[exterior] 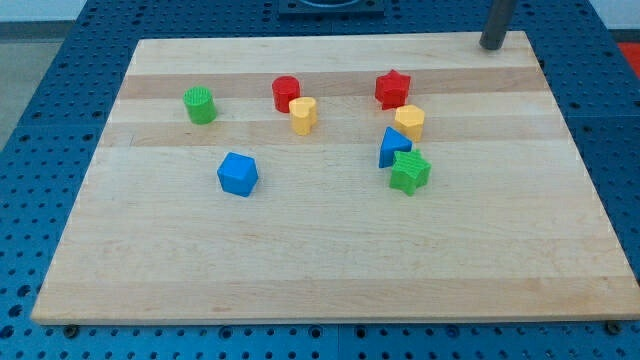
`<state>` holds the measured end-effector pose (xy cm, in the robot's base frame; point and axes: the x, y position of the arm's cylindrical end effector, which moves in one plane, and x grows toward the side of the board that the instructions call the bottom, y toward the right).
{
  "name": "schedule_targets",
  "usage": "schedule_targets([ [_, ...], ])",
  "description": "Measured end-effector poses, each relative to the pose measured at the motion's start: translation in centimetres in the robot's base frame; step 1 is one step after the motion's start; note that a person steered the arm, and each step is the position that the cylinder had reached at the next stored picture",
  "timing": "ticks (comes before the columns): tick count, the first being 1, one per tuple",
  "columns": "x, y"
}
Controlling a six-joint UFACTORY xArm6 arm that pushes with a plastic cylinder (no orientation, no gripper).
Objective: Slide the yellow hexagon closer to the red star
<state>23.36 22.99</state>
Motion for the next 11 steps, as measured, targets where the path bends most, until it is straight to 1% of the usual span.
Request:
schedule_targets([
  [3,9.7,-0.1],
  [4,10.8,-0.7],
  [5,13.3,-2.9],
  [8,16.5,-10.1],
  [10,16.3,-15.3],
  [11,14.9,-15.3],
])
